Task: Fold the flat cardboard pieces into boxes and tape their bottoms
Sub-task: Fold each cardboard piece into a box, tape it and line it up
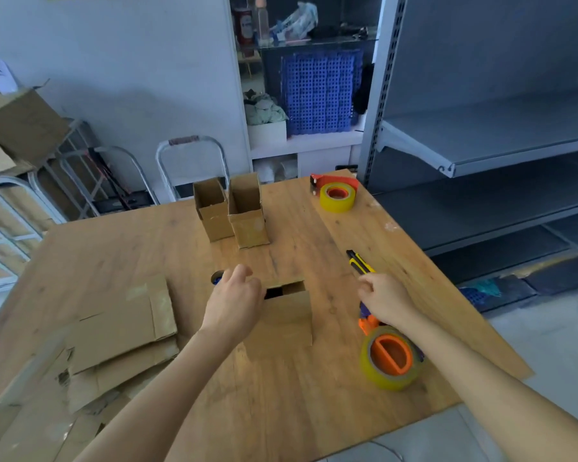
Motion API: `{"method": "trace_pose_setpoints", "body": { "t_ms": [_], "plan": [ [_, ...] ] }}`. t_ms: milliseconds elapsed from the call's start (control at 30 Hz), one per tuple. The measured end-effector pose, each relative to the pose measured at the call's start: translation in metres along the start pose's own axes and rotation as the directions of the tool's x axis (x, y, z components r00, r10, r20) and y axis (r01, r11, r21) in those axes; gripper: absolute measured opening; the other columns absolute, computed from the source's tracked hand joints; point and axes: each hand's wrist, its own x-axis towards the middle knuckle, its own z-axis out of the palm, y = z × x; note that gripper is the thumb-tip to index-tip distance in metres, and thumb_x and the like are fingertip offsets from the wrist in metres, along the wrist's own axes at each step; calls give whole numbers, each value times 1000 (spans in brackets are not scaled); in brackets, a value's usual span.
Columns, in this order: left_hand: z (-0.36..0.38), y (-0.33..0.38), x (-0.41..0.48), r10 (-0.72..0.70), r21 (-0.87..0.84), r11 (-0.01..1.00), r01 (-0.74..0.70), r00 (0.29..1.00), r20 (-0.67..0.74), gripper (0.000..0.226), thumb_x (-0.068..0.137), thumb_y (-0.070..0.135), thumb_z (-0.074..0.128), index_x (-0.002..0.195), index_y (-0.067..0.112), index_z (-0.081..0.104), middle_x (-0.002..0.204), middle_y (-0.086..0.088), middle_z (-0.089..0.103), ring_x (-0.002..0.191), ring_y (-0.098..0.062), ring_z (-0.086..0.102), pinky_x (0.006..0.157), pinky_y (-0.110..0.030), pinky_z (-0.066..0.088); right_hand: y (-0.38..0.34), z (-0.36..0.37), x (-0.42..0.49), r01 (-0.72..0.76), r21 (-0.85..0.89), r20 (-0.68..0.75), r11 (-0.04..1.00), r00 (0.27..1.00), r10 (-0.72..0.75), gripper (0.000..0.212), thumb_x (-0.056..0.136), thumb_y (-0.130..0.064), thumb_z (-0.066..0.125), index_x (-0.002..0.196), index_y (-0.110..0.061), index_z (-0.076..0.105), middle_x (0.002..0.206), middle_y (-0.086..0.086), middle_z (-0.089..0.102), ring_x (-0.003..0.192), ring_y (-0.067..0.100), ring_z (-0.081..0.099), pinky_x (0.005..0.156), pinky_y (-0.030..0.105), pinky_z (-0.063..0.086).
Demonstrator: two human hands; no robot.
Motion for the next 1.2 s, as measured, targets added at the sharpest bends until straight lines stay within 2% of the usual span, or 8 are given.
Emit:
{"method": "trace_pose_setpoints", "body": {
  "t_ms": [67, 233, 367, 533, 767, 967, 1100, 1200],
  "plan": [
    [-1, 6, 2, 27, 1, 1000, -27, 997, -74, 25, 100, 27, 46, 112, 14, 64, 119, -3, 54, 103, -21, 52, 87, -31, 49, 18, 0, -3, -116, -52, 90, 992, 989, 121, 38, 95, -20, 55, 131, -6, 56, 127, 10, 61, 105, 26, 62, 80, 32, 48],
    [-4, 35, 5, 142, -81, 985, -154, 981, -136, 32, 92, 12, 58, 125, 10, 57, 107, -6, 66, 97, -25, 61, 76, -33, 53, 49, 5, -12, -221, -25, 247, 975, 944, 220, 18, 68, -17, 71, 80, -10, 60, 75, 2, 59, 68, 18, 56, 59, 28, 39],
    [10, 46, 10, 300, -74, 947, -311, 945, -133, 72, 54, -9, 77, 119, 13, 54, 78, -7, 70, 67, -28, 65, 46, -31, 52, 64, 10, -11, -284, -69, 227, 956, 929, 292, 24, 70, -21, 79, 78, -22, 56, 89, 2, 65, 86, 21, 62, 70, 31, 49],
    [26, 61, 12, 311, -171, 923, -345, 930, -196, 57, 67, 0, 75, 112, 20, 46, 66, -6, 62, 56, -29, 60, 41, -32, 48, 74, 16, -15, -332, -116, 208, 936, 913, 350, 23, 80, -19, 74, 78, -17, 50, 78, -4, 47, 82, 17, 49, 68, 27, 41],
    [20, 76, 7, 401, -193, 869, -457, 876, -268, 25, 91, 25, 45, 103, 14, 64, 76, 1, 64, 70, -20, 62, 52, -24, 51, 82, 21, -14, -224, -19, 193, 974, 955, 224, 18, 76, -15, 66, 66, -16, 52, 66, -1, 59, 65, 18, 60, 60, 27, 43],
    [7, 84, 3, 150, -457, 880, -128, 989, 10, 47, 93, 35, 59, 135, 16, 50, 127, 1, 60, 113, -17, 58, 90, -20, 43, 54, 3, -14, -77, 305, 155, 949, 988, 30, 3, 80, -6, 64, 78, -7, 65, 68, 0, 60, 59, 11, 52, 51, 16, 38],
    [-10, 91, 8, -31, -734, 635, 241, 958, 287, 103, 67, 59, 73, 150, 22, 23, 143, 6, 45, 131, -12, 45, 100, -22, 39, 19, -16, -14, 94, 415, 109, 905, 982, -153, 11, 83, -12, 65, 92, -16, 68, 77, 0, 66, 67, 11, 56, 60, 24, 41],
    [-20, 89, 16, -98, -830, 439, 343, 937, 336, 82, 63, 56, 82, 129, 38, 37, 126, 13, 57, 111, -6, 58, 92, -28, 50, -11, -27, -16, 202, 448, 62, 871, 965, -256, 8, 84, -12, 65, 84, -21, 65, 68, -7, 59, 60, 7, 52, 59, 25, 42]
  ]
}}
